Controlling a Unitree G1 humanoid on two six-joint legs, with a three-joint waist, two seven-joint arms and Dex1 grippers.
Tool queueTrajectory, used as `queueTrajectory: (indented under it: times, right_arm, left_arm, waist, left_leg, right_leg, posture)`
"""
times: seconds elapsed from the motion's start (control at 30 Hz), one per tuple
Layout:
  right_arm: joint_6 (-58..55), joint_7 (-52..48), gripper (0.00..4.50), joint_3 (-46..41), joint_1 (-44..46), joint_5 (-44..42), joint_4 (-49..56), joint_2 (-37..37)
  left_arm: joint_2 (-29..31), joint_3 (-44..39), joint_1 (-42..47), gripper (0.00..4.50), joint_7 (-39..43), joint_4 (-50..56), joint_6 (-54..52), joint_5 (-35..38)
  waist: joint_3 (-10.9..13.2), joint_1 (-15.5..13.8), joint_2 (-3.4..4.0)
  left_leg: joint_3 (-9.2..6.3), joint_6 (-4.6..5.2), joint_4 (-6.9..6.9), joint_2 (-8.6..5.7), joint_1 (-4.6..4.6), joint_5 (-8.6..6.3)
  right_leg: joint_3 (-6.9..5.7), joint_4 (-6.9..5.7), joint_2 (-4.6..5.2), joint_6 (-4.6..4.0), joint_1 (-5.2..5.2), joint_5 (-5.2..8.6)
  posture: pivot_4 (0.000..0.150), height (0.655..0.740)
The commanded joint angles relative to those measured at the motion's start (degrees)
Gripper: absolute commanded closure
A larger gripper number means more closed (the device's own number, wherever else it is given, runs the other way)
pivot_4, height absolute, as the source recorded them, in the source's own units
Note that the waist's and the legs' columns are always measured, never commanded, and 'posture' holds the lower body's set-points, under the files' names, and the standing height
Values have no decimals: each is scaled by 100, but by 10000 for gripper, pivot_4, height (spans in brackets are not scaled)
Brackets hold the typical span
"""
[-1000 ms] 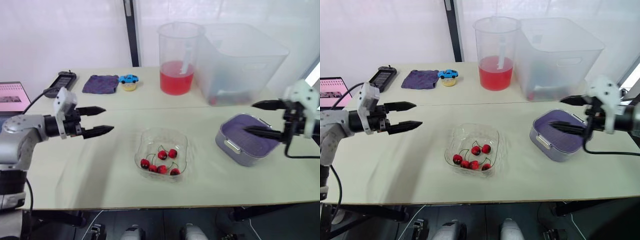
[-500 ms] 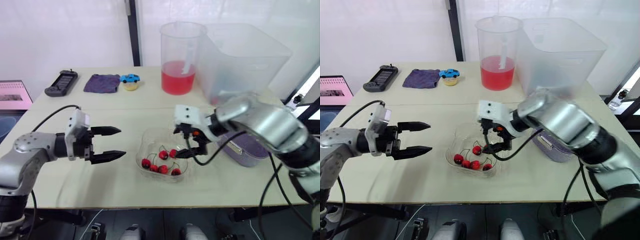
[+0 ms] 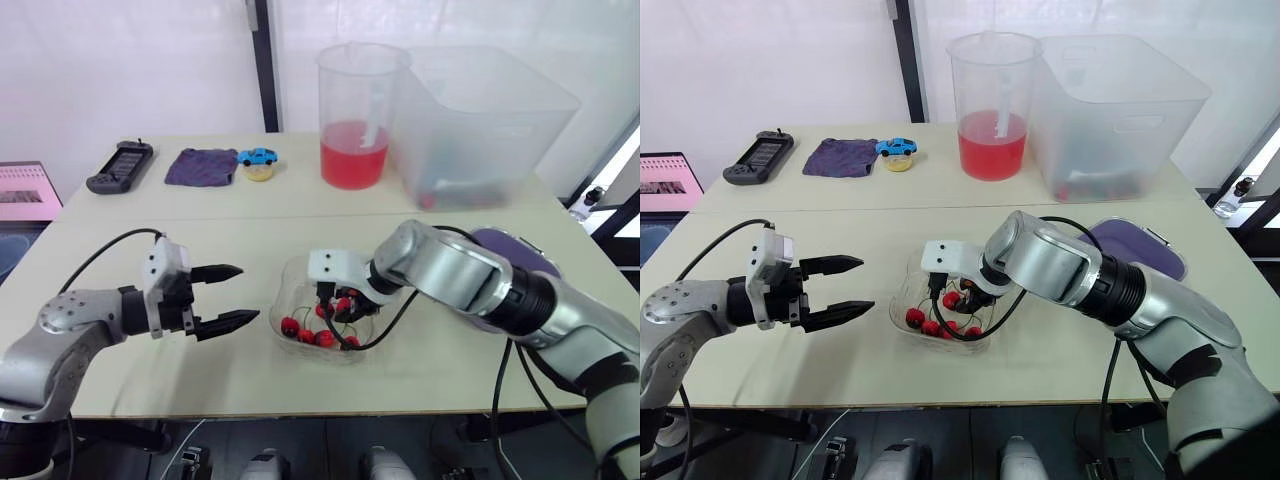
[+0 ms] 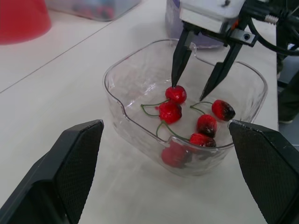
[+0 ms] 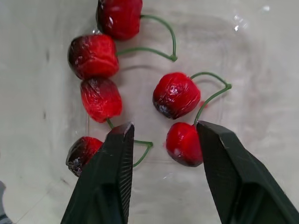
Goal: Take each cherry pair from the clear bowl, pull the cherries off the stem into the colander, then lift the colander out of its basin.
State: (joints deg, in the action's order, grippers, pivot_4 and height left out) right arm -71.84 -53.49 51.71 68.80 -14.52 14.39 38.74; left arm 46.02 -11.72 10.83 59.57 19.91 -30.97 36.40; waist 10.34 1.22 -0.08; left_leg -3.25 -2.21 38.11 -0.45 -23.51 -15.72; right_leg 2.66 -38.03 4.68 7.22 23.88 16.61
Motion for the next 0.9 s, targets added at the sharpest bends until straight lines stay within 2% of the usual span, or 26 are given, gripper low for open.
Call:
queueTrajectory:
  times: [0.03, 0.5, 0.67, 0.9]
  right_arm:
    - [214, -3, 23669, 104, 141, 310, -78, -36]
    - [531, -274, 23669, 510, 48, 1071, -666, -228]
    - [605, -421, 38063, 355, 38, 1137, -610, -259]
    - [861, -734, 38063, -171, 7, 1115, 158, 277]
  left_arm:
    - [-60, 113, 9, 0, -102, 300, -27, 70]
    - [-167, 261, -61, 0, -320, 472, -94, 71]
    - [-163, 274, -37, 0, -347, 427, -73, 81]
    - [-396, 97, 317, 0, -573, 140, -314, 449]
  waist:
    - [0, -3, 0]
    - [-1, 2, -1]
    - [-1, 3, -2]
    - [-1, -39, -1]
  left_leg:
    - [1, 0, 0, 0, 0, 0]
    - [1, 0, -1, 0, 0, 0]
    - [0, 0, -1, 0, 0, 0]
    - [0, 0, -1, -2, -1, 0]
  right_leg:
    - [1, 0, 0, 0, 0, 0]
    - [1, 0, -1, 0, 1, 0]
    - [1, 0, -1, 0, 1, 0]
    - [0, 1, 1, 0, -1, 0]
  posture:
    - [1500, 7337]
    - [1500, 7337]
    - [1500, 7337]
    - [1500, 7337]
